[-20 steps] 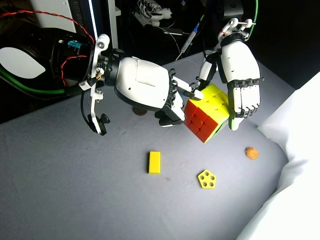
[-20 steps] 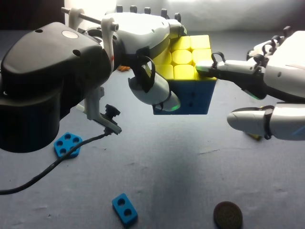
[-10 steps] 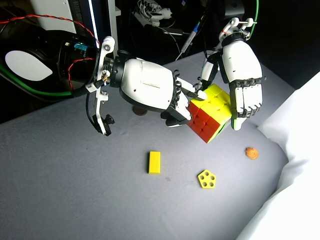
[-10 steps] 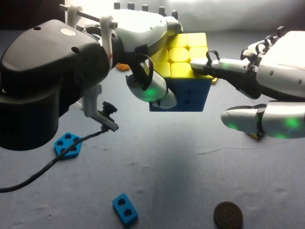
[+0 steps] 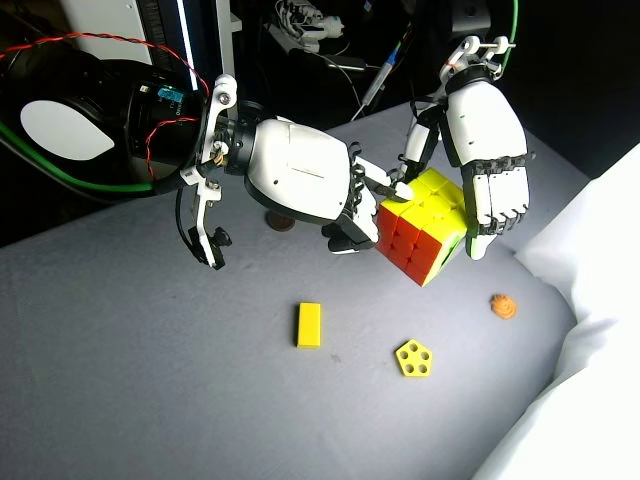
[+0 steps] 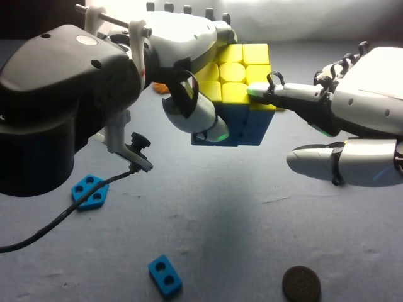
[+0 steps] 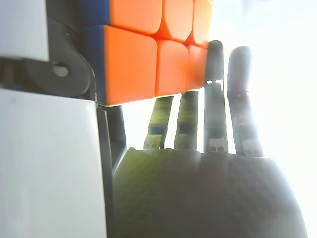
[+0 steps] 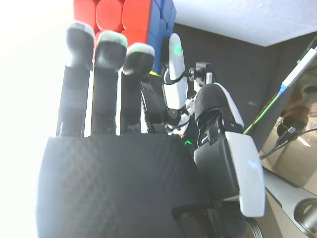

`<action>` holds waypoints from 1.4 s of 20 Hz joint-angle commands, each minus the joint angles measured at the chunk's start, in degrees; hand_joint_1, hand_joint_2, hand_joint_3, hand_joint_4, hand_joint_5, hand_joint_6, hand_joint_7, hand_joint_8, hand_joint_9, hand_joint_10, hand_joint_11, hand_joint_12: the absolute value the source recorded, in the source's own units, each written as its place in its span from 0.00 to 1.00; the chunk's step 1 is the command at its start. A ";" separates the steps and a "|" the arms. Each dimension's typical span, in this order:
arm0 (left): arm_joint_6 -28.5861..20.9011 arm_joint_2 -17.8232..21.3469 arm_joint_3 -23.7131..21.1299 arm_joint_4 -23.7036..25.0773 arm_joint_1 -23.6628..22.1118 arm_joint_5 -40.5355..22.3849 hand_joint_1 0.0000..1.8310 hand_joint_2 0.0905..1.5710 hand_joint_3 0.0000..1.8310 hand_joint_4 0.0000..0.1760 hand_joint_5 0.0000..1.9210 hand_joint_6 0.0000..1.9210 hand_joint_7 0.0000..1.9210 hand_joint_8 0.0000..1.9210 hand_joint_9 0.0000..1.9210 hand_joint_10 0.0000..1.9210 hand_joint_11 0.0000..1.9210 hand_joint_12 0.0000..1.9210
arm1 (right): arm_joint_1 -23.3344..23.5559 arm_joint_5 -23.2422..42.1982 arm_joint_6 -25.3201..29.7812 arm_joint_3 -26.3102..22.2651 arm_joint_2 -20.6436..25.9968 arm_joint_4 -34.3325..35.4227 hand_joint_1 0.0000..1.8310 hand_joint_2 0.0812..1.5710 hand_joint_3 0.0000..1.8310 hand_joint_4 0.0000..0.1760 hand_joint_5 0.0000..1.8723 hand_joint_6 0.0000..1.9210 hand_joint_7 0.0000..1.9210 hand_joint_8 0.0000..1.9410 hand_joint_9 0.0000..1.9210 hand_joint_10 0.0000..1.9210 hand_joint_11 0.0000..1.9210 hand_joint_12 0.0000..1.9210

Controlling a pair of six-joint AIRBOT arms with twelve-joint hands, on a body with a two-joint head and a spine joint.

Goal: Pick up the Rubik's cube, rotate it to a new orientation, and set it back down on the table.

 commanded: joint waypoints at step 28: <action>-1.82 0.59 -0.01 3.81 -2.20 -0.77 0.65 0.68 0.00 0.00 0.23 0.47 0.17 0.71 0.16 0.76 0.10 0.87 | -2.37 -3.54 -0.57 0.62 -1.60 -0.21 0.00 0.87 0.00 0.00 0.09 0.00 0.38 1.00 0.45 1.00 0.33 1.00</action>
